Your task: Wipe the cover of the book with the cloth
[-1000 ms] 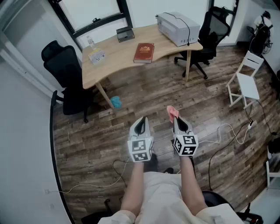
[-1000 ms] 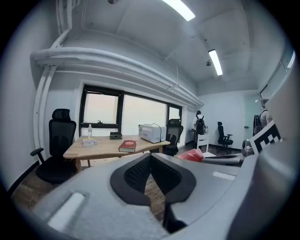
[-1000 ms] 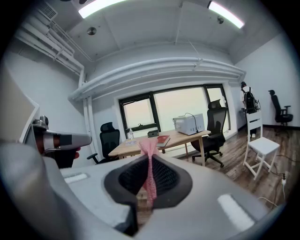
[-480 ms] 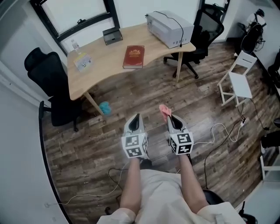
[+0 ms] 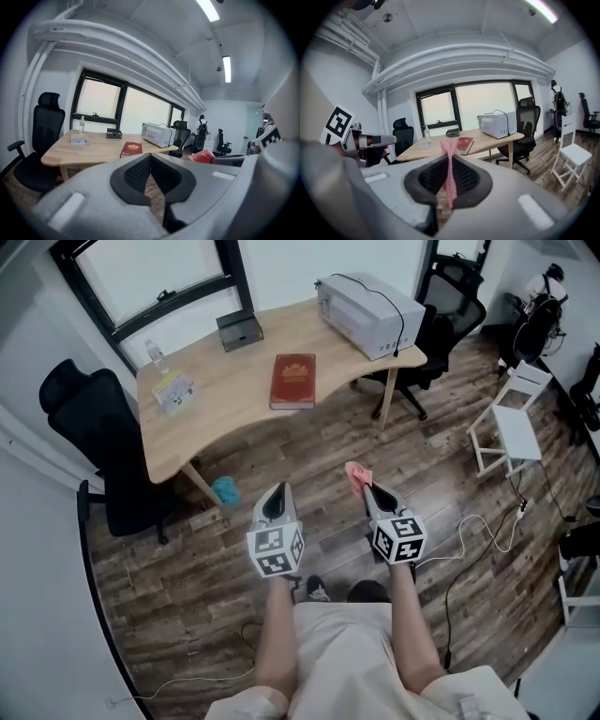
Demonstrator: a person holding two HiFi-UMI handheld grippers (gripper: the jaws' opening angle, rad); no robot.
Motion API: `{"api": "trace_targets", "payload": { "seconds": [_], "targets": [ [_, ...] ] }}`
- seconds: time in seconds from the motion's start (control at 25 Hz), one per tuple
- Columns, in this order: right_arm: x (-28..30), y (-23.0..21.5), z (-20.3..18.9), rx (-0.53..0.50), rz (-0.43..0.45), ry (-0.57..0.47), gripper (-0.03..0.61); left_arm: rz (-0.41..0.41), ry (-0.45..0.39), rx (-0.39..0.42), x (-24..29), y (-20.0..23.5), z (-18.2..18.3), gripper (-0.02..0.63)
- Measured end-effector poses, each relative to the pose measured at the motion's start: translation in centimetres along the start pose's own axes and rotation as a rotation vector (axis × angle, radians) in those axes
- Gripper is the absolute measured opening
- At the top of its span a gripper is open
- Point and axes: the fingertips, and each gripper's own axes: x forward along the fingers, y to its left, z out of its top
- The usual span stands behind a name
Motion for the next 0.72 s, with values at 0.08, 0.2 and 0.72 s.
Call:
{"api": "trace_targets", "payload": {
  "seconds": [0.08,0.2,0.72],
  "targets": [
    [1.3,-0.3,0.4,0.006,-0.014,-0.001,0.018,0.011,0.008,-0.011,0.6,2.0,0.2,0.008],
    [2.7,-1.1,0.4,0.023,-0.037,0.005,0.018,0.02,0.029,-0.019,1.1,4.0,-0.1,0.008],
    [16.5,-6.1,4.1,0.084,-0.004,0.021,0.018,0.045,0.09,0.053,12.7,8.2,2.7,0.008]
  ]
}}
